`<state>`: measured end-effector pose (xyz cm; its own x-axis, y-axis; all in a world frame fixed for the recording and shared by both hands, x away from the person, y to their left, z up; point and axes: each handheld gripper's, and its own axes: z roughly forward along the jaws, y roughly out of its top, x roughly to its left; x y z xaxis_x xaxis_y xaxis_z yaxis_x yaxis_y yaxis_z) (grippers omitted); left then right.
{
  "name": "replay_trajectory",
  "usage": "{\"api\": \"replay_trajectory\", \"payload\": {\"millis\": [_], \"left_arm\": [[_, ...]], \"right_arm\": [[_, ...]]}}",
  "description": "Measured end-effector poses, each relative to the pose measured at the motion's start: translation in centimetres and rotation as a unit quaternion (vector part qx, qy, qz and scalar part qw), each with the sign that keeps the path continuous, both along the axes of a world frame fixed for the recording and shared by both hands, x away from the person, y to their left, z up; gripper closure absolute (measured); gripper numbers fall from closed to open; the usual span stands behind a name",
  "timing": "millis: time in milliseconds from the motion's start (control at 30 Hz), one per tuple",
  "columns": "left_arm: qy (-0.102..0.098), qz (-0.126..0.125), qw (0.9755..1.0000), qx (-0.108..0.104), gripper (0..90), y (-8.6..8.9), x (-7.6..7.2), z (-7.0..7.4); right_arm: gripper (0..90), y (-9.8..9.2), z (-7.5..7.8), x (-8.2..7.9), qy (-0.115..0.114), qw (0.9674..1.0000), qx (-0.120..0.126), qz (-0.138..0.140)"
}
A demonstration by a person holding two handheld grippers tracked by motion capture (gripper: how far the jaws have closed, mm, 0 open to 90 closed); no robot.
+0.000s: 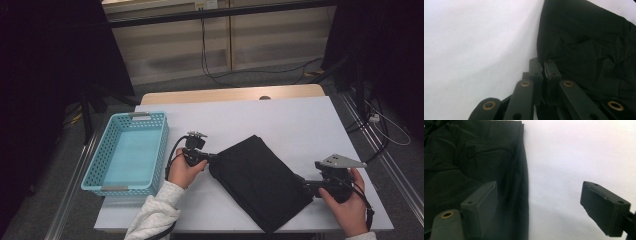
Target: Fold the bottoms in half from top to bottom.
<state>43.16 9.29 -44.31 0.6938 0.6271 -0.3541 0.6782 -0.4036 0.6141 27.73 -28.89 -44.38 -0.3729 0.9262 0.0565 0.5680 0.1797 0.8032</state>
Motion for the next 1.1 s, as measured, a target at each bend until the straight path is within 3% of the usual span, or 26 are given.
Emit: {"api": "replay_trajectory", "payload": {"millis": [467,500,533,600,800,1067,1100], "left_arm": [[-0.005,0.01,0.9999,0.008,86.0,0.3,1.1,0.4],[-0.006,0.009,0.9999,0.007,85.9,0.3,1.1,0.2],[-0.005,0.011,0.9999,0.007,85.9,0.4,1.0,0.2],[-0.004,0.012,0.9999,0.005,85.8,0.4,1.0,0.1],[-0.003,0.011,0.9999,0.004,85.5,0.5,1.0,0.0],[-0.006,0.009,0.9999,0.005,85.2,0.5,0.9,0.0],[-0.007,0.009,0.9999,0.005,85.2,0.5,0.9,0.0]], "right_arm": [[14.5,1.1,-0.4,0.2,0.01,0.9998,0.002,0.017],[24.5,1.5,-0.3,0.3,0.009,0.9996,0.005,0.024],[27.9,1.7,-0.3,0.2,0.007,0.9995,0.007,0.03],[26.6,1.9,-0.3,0.3,0.007,0.9994,0.01,0.033],[41.6,2.9,0.1,0.2,0.012,0.9979,0.017,0.061],[47.9,3.7,-0.7,0.3,0.048,0.9951,0.018,0.085],[50.6,3.9,-1.1,0.5,0.067,0.9938,0.017,0.087]]}}
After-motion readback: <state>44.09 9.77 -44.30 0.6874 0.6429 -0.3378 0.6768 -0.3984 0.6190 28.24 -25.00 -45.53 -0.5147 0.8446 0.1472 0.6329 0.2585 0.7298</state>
